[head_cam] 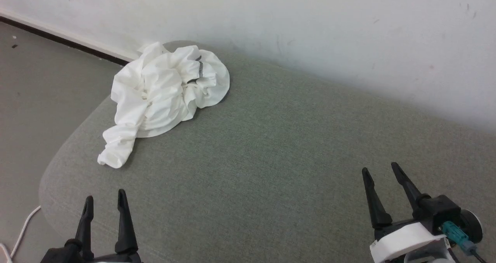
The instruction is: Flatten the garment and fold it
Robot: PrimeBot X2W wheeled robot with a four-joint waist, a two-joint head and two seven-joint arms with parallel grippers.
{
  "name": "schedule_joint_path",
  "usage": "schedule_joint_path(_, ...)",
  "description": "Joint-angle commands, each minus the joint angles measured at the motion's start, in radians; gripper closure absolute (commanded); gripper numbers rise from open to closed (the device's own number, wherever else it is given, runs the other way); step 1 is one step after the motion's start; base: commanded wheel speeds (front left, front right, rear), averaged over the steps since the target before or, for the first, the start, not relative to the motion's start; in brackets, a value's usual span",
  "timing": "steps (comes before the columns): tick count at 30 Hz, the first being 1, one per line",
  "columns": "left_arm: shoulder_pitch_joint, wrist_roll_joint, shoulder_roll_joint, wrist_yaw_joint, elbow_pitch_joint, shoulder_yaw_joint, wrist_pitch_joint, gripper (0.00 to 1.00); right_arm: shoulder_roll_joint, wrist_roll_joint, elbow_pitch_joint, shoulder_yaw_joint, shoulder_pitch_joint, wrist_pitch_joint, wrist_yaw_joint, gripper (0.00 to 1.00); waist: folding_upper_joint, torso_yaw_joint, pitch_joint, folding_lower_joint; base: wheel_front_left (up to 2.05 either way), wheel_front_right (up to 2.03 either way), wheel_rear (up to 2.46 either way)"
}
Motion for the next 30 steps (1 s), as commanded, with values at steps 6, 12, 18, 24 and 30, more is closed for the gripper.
schedule_joint_path(6,0.025,-0.018,-0.003,0.009,-0.014,0.015,-0.021,0.00,0.003,0.002,0.001,0.005,-0.003,-0.014,-0.001,0.00,0.0000,0.019,0.001,0.0000,0.00,0.00,0.00)
schedule_joint_path(12,0.022,-0.018,-0.003,0.004,-0.014,0.016,-0.022,0.00,0.003,0.000,-0.003,0.004,-0.003,-0.012,-0.001,0.00,0.0000,0.012,0.002,0.0000,0.00,0.00,0.00)
schedule_joint_path(18,0.017,-0.020,-0.003,-0.001,-0.016,0.015,-0.022,0.00,0.003,-0.001,-0.008,-0.002,0.000,-0.010,-0.001,0.00,0.0000,0.011,-0.006,0.0000,0.00,0.00,0.00)
schedule_joint_path(24,-0.033,-0.085,-0.003,-0.013,-0.067,0.006,-0.022,0.00,0.003,0.001,-0.023,-0.006,0.008,-0.005,-0.001,0.00,0.0000,0.014,0.002,0.0000,0.00,0.00,0.00)
schedule_joint_path(30,-0.203,-0.098,0.064,-0.048,-0.149,-0.004,0.047,0.00,0.003,-0.018,-0.070,-0.011,-0.002,0.021,-0.001,0.00,0.0000,0.009,0.057,0.0000,0.00,0.00,0.00)
